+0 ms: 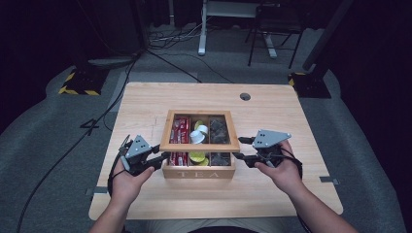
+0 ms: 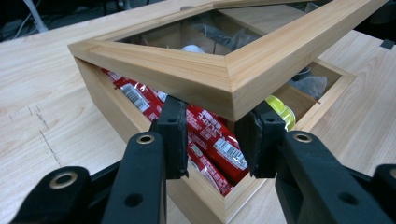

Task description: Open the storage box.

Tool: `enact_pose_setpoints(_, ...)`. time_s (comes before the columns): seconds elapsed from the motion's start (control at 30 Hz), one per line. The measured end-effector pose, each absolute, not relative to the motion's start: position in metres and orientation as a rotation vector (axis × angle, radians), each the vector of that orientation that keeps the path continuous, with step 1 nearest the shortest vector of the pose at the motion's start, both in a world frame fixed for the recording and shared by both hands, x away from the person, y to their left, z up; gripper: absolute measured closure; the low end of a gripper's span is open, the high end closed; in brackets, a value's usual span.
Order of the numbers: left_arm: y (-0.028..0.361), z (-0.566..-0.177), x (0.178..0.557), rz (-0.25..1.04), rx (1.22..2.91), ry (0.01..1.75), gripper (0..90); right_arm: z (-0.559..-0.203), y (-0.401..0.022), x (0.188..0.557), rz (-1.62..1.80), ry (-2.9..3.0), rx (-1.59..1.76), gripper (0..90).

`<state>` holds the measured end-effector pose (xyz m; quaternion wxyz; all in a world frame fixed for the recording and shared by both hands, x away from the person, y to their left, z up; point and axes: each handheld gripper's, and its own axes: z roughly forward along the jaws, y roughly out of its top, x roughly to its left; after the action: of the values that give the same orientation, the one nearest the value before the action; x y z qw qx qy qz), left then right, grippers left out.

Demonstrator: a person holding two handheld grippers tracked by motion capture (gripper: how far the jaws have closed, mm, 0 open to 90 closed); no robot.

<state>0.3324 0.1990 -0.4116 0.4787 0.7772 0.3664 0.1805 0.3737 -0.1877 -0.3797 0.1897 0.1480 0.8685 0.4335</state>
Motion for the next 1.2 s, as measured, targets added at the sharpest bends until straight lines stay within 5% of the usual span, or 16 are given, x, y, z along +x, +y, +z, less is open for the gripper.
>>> enact_pose_setpoints(0.57,0.204,-0.414,0.331,0.467,1.916,0.901,57.7,-0.343,-0.186,0.386,1.212,2.377,0.322,57.7)
enact_pose_setpoints(1.2,0.228,-0.422,0.327,0.473,2.022,0.974,37.3,-0.297,-0.186,0.435,1.312,2.349,0.391,61.4)
